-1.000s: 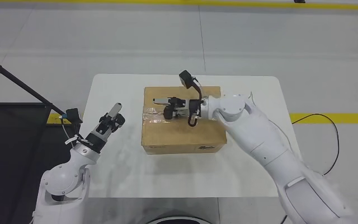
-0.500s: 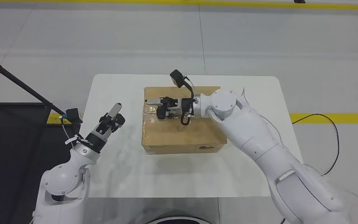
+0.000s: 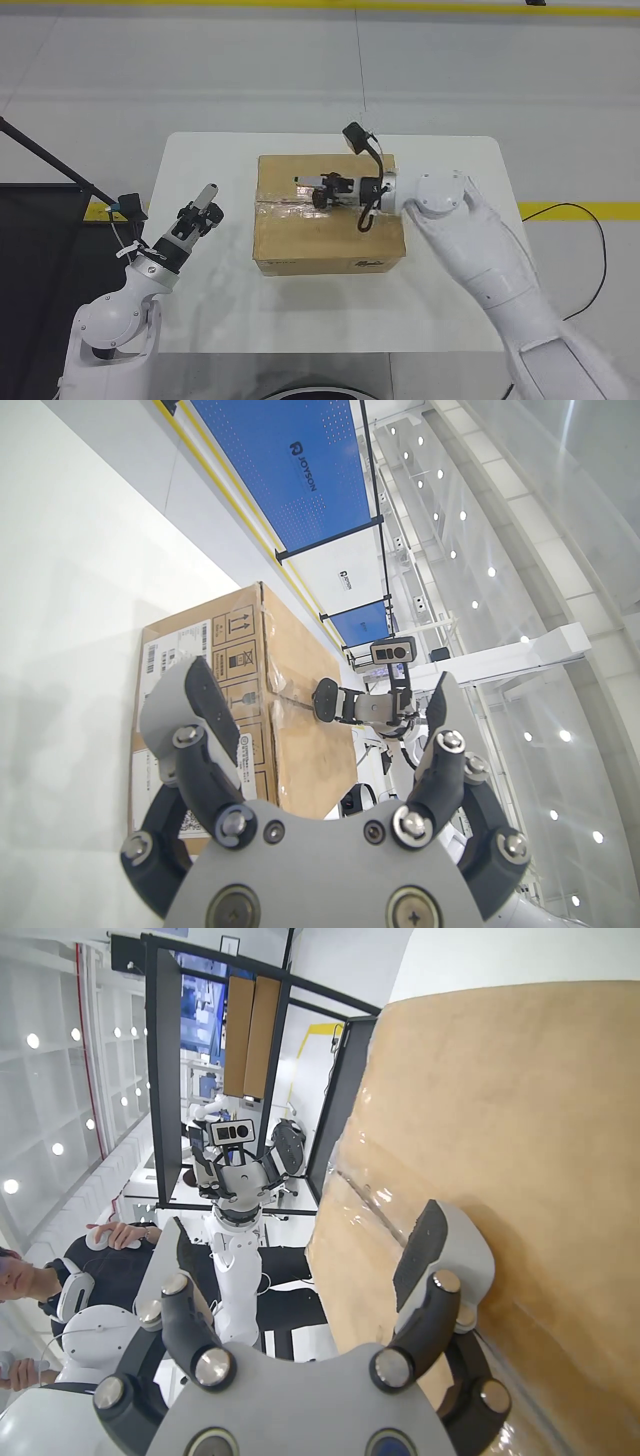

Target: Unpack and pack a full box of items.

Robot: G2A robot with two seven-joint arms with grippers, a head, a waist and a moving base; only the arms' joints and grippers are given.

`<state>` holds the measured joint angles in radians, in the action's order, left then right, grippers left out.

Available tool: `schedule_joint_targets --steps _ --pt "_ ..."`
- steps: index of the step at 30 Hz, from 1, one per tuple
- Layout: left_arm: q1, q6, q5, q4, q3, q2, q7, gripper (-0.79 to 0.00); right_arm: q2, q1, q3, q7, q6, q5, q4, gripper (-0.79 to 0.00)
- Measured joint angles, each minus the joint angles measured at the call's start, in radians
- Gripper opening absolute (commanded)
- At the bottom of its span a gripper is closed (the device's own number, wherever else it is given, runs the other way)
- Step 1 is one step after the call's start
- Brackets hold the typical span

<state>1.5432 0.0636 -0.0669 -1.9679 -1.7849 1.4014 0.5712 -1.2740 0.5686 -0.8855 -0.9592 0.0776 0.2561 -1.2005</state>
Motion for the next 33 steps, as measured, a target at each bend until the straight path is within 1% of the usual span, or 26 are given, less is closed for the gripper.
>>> schedule_joint_targets --steps 5,8,20,26,33 --pt "0.000 0.000 0.000 0.000 0.000 0.000 0.000 0.000 0.055 0.117 -0.149 -0.022 -0.061 -0.042 -0.108 0.000" --pt "0.000 0.000 0.000 0.000 0.000 0.000 0.000 0.000 0.077 0.170 -0.218 -0.024 -0.080 -0.058 -0.139 0.000" --pt "0.000 0.000 0.000 0.000 0.000 0.000 0.000 0.000 0.128 0.325 -0.425 -0.022 -0.063 -0.026 -0.211 0.000" --pt "0.000 0.000 0.000 0.000 0.000 0.000 0.000 0.000 0.141 0.362 -0.488 -0.008 -0.044 -0.001 -0.209 0.000" --pt "0.000 0.000 0.000 0.000 0.000 0.000 0.000 0.000 0.148 0.374 -0.498 -0.026 -0.030 0.021 -0.195 0.000"
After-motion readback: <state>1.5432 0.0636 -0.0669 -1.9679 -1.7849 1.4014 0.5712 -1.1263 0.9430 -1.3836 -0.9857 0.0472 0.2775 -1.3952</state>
